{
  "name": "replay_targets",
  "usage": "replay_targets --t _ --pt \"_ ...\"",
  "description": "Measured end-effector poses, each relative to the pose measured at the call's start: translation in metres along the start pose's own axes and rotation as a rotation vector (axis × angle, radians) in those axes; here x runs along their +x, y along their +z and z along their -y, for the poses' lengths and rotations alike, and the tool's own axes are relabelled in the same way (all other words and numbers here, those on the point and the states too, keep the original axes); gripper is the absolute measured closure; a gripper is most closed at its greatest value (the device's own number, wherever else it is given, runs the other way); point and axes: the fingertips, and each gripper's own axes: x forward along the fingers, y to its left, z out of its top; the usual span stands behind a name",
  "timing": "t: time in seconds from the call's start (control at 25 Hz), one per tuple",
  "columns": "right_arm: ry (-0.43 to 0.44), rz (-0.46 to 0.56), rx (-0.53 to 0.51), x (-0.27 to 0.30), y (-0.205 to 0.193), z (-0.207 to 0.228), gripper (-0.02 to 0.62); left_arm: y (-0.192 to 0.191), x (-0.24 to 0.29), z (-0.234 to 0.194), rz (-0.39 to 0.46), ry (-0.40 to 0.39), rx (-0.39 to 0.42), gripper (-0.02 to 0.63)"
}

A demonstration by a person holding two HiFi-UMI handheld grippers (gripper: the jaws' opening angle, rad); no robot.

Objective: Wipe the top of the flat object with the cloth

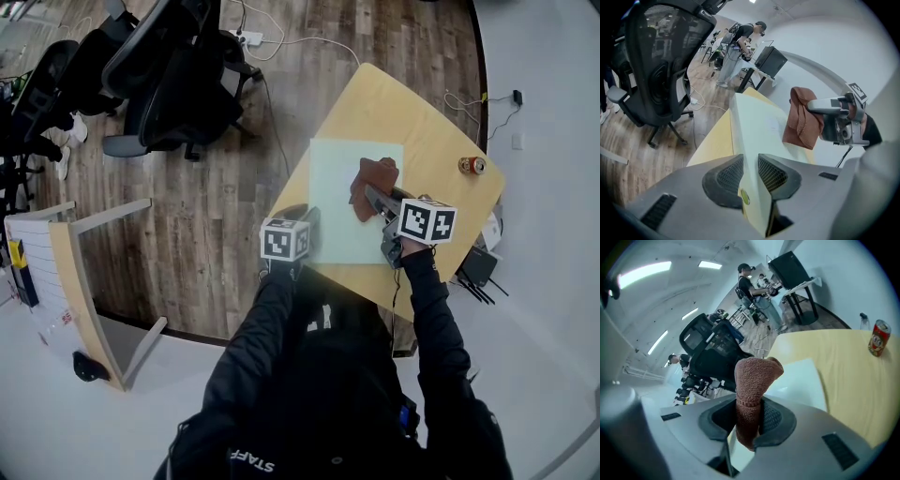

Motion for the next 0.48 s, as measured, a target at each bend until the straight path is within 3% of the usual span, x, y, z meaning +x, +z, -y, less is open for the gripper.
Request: replay_targets --t 0.24,0.48 --pt "0.168 -0.235 -0.069 0.049 -0.048 -0.056 0.489 0.000 0.000 0.001 0.001 -0.011 0.004 0.489" --pt "0.163 -0.363 -0.123 0.089 -0.074 -0.053 0.489 0.001 0.001 0.000 -0.001 -0.022 0.003 0.489"
